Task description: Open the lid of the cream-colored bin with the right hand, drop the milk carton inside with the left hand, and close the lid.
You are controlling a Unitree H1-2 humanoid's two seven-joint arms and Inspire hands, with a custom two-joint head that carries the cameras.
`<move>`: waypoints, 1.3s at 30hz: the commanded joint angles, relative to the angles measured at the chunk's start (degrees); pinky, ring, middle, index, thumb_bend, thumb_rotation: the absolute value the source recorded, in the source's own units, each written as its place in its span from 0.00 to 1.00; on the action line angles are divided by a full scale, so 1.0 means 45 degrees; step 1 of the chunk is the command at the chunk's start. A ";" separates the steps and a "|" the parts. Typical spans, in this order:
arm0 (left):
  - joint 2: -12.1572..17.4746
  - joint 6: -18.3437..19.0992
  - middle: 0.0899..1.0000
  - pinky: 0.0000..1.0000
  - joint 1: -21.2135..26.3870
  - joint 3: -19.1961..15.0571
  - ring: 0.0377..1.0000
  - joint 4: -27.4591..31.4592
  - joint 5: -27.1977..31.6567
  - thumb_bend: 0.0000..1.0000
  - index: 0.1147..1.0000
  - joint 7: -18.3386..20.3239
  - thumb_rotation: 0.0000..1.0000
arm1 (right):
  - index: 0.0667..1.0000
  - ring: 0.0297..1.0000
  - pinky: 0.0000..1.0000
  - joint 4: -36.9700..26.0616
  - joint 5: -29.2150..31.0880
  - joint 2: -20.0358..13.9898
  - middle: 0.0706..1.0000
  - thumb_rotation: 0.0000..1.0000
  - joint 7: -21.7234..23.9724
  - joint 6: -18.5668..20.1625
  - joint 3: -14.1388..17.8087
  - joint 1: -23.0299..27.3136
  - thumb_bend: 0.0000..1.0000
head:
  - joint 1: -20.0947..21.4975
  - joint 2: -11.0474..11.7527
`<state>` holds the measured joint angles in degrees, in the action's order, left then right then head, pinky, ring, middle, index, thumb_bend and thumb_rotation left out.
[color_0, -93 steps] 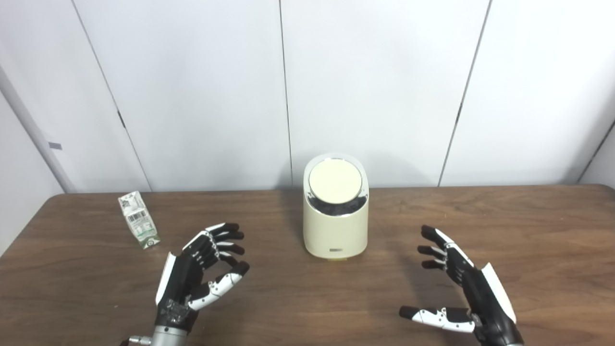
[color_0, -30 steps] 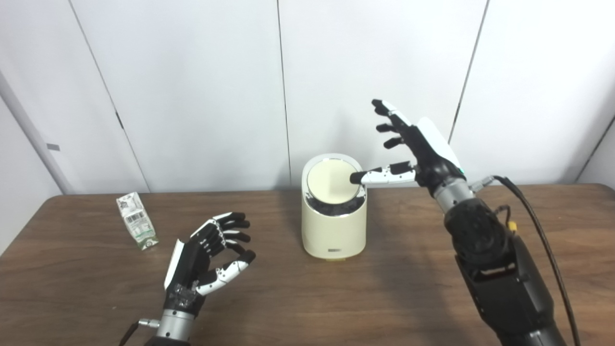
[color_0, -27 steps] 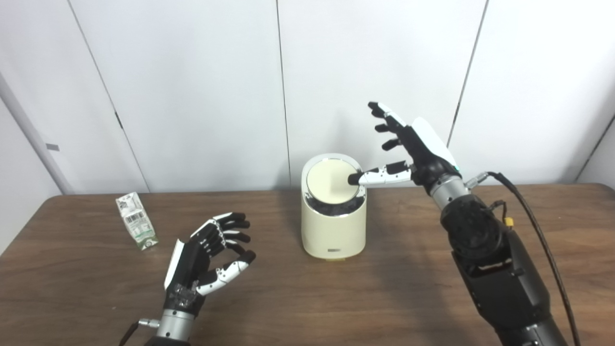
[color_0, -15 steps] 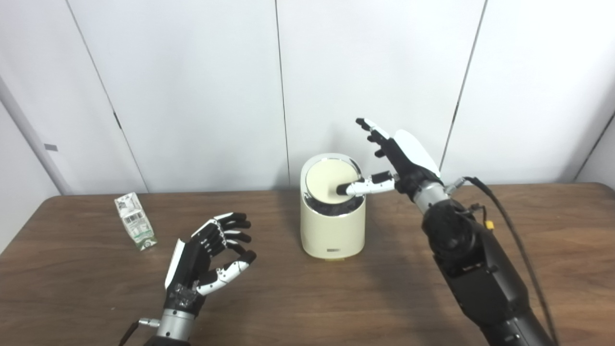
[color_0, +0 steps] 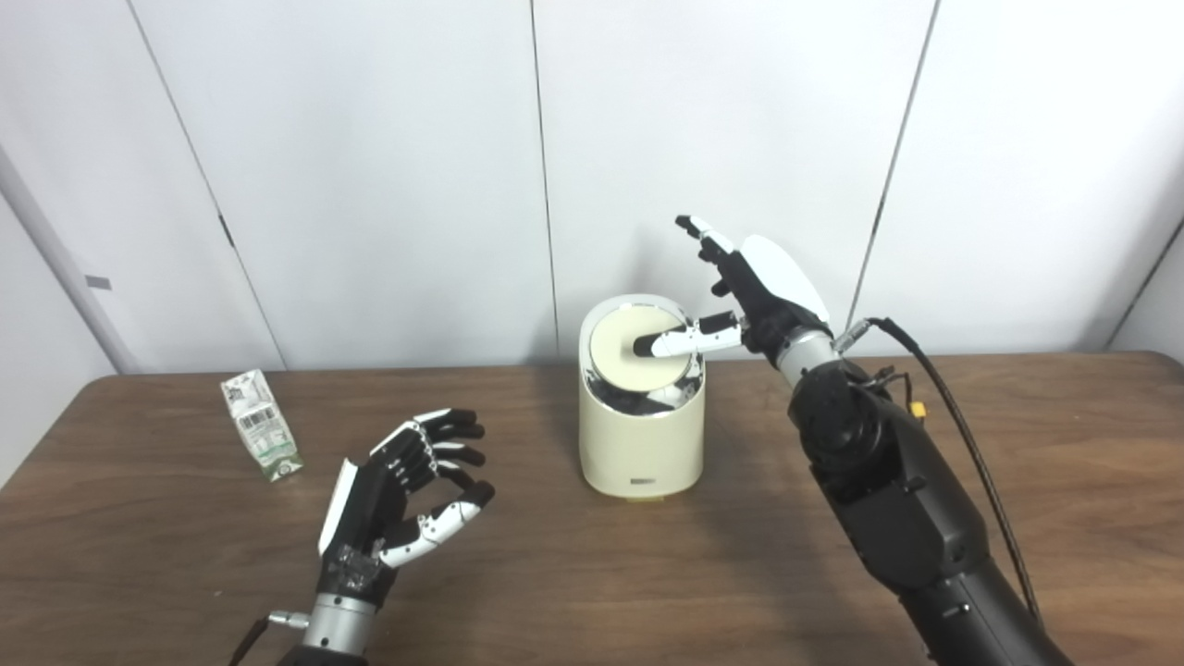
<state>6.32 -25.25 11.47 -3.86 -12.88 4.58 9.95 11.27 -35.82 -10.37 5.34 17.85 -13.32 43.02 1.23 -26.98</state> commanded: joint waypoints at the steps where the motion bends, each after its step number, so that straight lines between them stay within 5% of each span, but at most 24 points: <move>1: -0.0331 -0.0365 0.67 0.48 -0.0466 0.0191 0.59 -0.0479 0.0053 0.62 0.70 -0.0036 0.11 | 0.95 0.86 0.68 -0.0206 -0.0156 -0.0010 0.93 0.39 -0.0278 0.0037 0.0031 0.0849 0.84 | 0.0017 -0.0003; 27: -0.0374 -0.0327 0.66 0.47 -0.0562 0.0348 0.58 -0.0202 -0.0023 0.64 0.69 -0.0165 0.15 | 0.93 0.83 0.64 -0.1123 -0.0416 -0.0625 0.91 0.32 0.0699 0.0300 -0.0580 0.0242 0.95 | -0.0193 -0.0318; 39: -0.0390 -0.0352 0.66 0.46 -0.0552 0.0319 0.57 -0.0199 0.0024 0.64 0.69 -0.0141 0.14 | 0.94 0.88 0.71 -0.0896 -0.0338 -0.0580 0.92 0.34 0.0854 0.0228 -0.0715 0.0213 0.92 | -0.0206 -0.0371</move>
<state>6.23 -25.27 11.22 -3.21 -12.12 4.30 9.77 8.40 -37.13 -12.54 9.81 19.90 -16.75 41.76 0.26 -28.56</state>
